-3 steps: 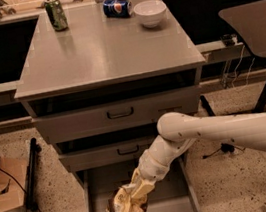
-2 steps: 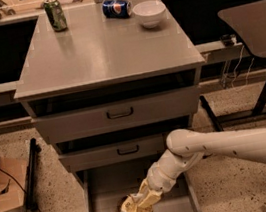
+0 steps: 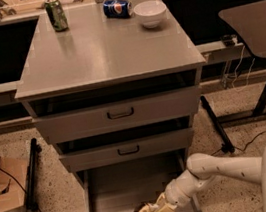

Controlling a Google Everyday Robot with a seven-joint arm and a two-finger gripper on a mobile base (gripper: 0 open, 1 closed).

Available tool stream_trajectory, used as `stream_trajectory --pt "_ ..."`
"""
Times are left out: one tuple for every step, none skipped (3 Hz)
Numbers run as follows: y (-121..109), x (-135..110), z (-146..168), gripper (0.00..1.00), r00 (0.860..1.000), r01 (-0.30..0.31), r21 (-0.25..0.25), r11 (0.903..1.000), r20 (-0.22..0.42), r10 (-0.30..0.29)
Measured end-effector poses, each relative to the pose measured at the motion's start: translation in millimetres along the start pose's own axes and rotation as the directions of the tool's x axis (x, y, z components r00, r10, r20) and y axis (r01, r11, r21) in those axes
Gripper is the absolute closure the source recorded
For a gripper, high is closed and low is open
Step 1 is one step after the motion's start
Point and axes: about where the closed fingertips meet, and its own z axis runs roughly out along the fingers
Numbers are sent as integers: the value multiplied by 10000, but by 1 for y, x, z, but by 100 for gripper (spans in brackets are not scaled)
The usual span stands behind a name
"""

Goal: Place brown chip bag into bottom drawer

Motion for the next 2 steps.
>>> stream_trajectory --pt "-14 42 3 76 9951 -924 317 9952 395 911" --pt "-24 66 1 52 9793 -1714 886 9812 1238 1599"
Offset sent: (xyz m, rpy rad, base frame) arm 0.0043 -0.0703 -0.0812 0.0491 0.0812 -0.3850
